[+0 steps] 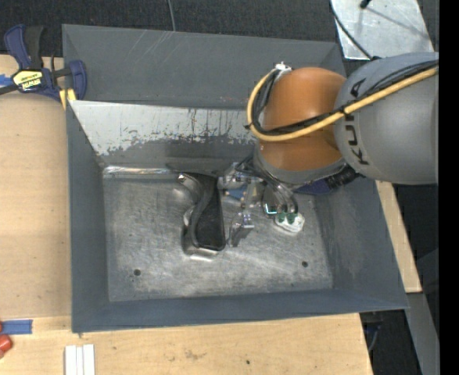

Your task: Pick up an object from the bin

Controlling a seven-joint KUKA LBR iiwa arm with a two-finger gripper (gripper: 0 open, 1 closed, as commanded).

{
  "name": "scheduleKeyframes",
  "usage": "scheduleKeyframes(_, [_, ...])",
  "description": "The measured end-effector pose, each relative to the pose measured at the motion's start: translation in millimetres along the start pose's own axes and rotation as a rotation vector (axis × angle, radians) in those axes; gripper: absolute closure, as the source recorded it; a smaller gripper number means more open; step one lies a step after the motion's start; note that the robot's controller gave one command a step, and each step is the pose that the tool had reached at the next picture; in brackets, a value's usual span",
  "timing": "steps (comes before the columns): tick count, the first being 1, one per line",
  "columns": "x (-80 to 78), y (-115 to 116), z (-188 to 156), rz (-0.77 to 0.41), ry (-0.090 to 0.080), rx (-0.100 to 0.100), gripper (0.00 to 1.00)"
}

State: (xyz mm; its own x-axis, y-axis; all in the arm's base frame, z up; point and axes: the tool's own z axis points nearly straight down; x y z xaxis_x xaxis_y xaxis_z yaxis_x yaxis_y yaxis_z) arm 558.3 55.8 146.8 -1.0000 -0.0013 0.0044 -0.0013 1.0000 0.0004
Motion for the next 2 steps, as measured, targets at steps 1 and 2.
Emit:
scheduleKeyframes(1, [5.1, 35.2, 30.8, -0.159, -0.049, 0.001, 0.00])
scheduleKeyframes(2, [5.6, 35.8, 30.4, -0.159, -0.048, -0.001, 1.00])
